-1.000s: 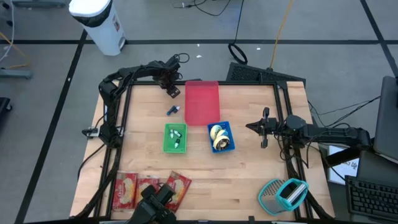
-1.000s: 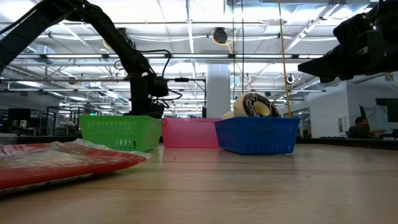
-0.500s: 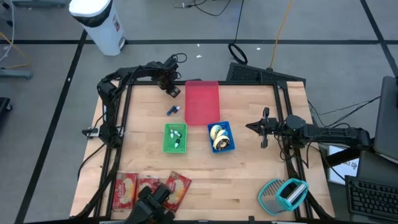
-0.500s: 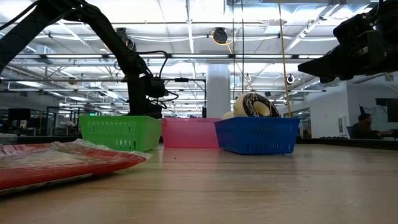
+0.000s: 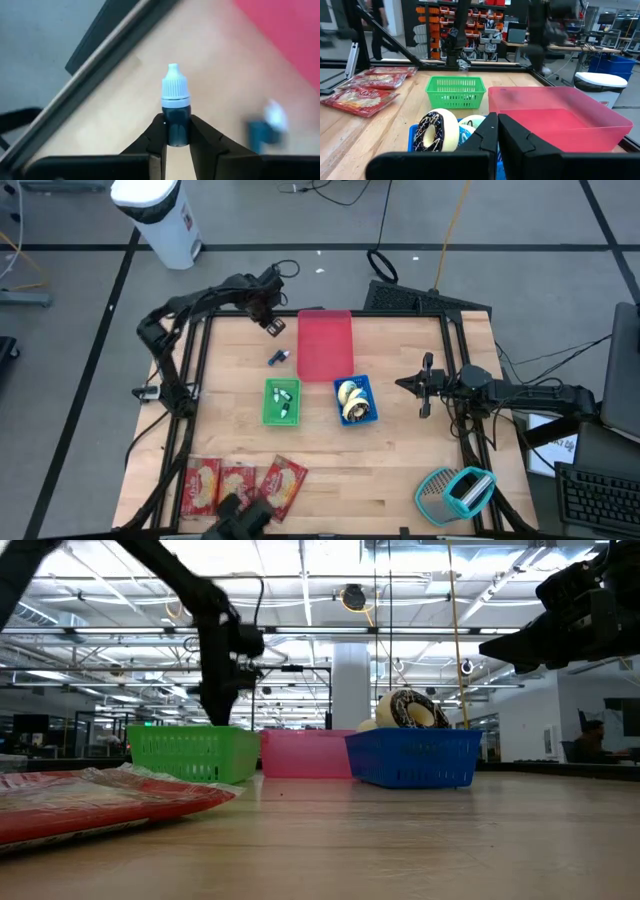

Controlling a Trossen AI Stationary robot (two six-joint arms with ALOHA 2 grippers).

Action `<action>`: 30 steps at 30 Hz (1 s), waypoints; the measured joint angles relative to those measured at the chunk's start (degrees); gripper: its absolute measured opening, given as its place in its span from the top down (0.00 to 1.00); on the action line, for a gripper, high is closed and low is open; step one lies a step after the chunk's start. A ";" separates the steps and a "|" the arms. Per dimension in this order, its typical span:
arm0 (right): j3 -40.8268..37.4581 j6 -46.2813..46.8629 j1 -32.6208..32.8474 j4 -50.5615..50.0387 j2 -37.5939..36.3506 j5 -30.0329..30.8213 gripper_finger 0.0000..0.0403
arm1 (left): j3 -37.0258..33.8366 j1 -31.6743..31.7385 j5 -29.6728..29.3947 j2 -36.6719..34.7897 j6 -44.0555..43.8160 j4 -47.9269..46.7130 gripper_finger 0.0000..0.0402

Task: Pick & Place Food Item
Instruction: Put the black food coloring bottle into the green bin

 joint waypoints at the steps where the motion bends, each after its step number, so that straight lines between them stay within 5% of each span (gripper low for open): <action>1: -0.01 0.00 -0.01 0.00 0.01 -0.01 0.99 | 0.00 -1.17 -0.07 -2.07 -0.56 -1.28 0.87; 6: -0.01 0.00 0.00 0.00 0.02 0.00 0.99 | -3.46 -10.23 0.03 -11.76 -4.05 -1.93 0.87; 12: 0.00 0.00 -0.01 0.00 0.01 -0.02 0.99 | -15.56 -26.62 0.30 -23.38 -7.13 1.75 0.87; 19: 0.00 0.00 0.00 0.00 0.02 0.00 0.99 | -30.17 -43.32 1.78 -28.28 -24.34 11.64 0.85; 24: -0.02 0.00 -0.02 0.00 0.02 0.00 0.99 | -35.02 -48.53 1.74 -27.10 -28.97 23.19 0.85; 30: -0.02 0.00 -0.01 0.03 0.00 -0.01 0.99 | -35.30 -48.80 -0.80 -26.39 -27.63 25.89 0.85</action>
